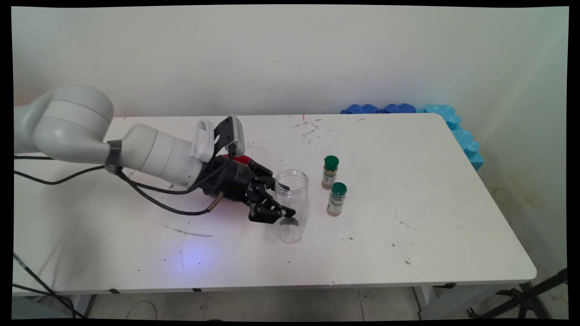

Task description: Place the picked object on the table

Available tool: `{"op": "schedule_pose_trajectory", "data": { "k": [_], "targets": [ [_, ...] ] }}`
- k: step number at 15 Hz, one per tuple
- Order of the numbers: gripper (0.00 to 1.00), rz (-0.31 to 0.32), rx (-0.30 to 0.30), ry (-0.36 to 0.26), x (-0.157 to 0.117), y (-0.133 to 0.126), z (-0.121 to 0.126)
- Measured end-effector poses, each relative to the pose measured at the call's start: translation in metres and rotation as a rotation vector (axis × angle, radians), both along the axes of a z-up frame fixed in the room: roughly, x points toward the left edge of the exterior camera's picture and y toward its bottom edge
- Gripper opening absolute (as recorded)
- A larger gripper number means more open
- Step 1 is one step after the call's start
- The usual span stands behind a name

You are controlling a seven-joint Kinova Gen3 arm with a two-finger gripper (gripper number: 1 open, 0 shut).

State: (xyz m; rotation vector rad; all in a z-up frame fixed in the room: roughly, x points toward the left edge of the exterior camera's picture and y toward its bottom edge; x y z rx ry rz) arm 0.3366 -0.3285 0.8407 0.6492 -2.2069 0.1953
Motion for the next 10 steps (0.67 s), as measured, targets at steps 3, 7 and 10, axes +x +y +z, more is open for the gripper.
{"op": "schedule_pose_trajectory", "data": {
  "k": [3,7,10],
  "targets": [
    [0.00,0.004,-0.007,-0.004,-0.001,-0.001,-0.008],
    [0.00,0.010,-0.011,-0.006,-0.001,-0.002,-0.015],
    [1.00,0.015,-0.012,-0.003,-0.001,-0.002,-0.017]
  ]
}}
